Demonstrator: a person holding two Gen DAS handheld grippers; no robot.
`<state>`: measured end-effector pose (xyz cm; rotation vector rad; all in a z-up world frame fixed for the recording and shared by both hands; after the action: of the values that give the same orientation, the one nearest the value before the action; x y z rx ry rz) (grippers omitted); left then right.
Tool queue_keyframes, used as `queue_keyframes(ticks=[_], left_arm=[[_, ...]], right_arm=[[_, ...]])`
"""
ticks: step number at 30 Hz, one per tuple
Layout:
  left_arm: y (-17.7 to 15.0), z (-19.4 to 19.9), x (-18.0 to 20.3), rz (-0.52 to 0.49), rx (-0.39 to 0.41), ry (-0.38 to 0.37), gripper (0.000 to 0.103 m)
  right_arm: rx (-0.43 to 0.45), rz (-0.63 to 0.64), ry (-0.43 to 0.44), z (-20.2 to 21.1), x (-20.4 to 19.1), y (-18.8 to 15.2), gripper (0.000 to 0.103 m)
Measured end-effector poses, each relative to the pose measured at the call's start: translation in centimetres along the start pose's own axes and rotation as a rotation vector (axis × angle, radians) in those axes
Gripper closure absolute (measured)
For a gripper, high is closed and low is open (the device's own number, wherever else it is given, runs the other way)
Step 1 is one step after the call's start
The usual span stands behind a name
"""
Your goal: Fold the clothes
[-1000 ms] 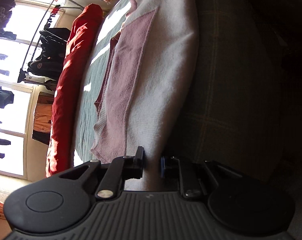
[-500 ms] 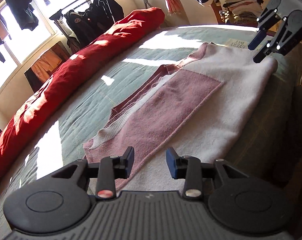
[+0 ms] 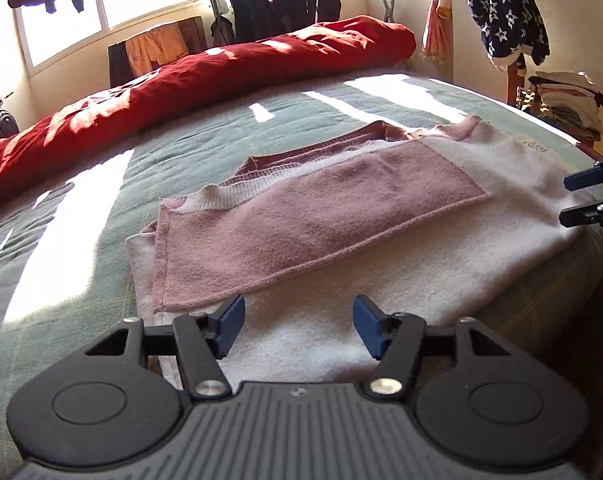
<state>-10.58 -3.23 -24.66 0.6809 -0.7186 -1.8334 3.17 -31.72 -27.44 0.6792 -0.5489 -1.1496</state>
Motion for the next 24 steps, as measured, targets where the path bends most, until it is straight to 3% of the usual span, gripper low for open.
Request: queue_keyframes(ticks=[4, 6, 8, 13, 17, 20, 23, 24], left_arm=[[-2.7, -2.0, 0.2, 0.054, -0.089, 0.019, 0.032], [-2.9, -2.0, 0.0, 0.090, -0.075, 0.008, 0.032], [-1.8, -1.4, -0.4, 0.103, -0.071, -0.005, 0.032], [3.7, -0.7, -2.5, 0.151, 0.058, -0.023, 0.031], [6.0, -3.0, -2.9, 0.186, 0.080, -0.068, 0.030], [5.3, -6.1, -3.5, 0.253, 0.027, -0.062, 0.030], [2.7, -9.2, -5.7, 0.336, -0.058, 0.034, 0.025], [2.4, -9.2, -6.3, 0.392, -0.034, 0.002, 0.024]], right_arm=[[-0.005, -0.037, -0.016, 0.5, 0.1, -1.0, 0.033], [-0.013, -0.074, 0.007, 0.1, 0.5, -2.2, 0.033], [0.003, -0.085, 0.018, 0.8, 0.6, -1.7, 0.032], [0.110, -0.107, 0.011, 1.9, 1.8, 3.0, 0.027], [0.130, -0.157, 0.018, -0.7, 2.5, 5.8, 0.025], [0.080, -0.184, -0.006, -3.5, 3.0, 5.3, 0.024], [0.019, -0.222, -0.018, -5.4, 3.7, 3.5, 0.022], [0.038, -0.228, -0.009, -5.3, 3.6, 3.2, 0.021]])
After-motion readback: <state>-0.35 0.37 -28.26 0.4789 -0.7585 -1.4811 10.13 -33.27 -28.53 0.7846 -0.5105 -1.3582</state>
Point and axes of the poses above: each gripper's, at about its wrist camera, not at the fingertips, and z roughly against the way its jaws point, x to its right, y to its top, the point moved 7 cm from there along -z, roughly the way its jaws point, and after that the axes turned 1 degree about -x, right-handed, at the moved point
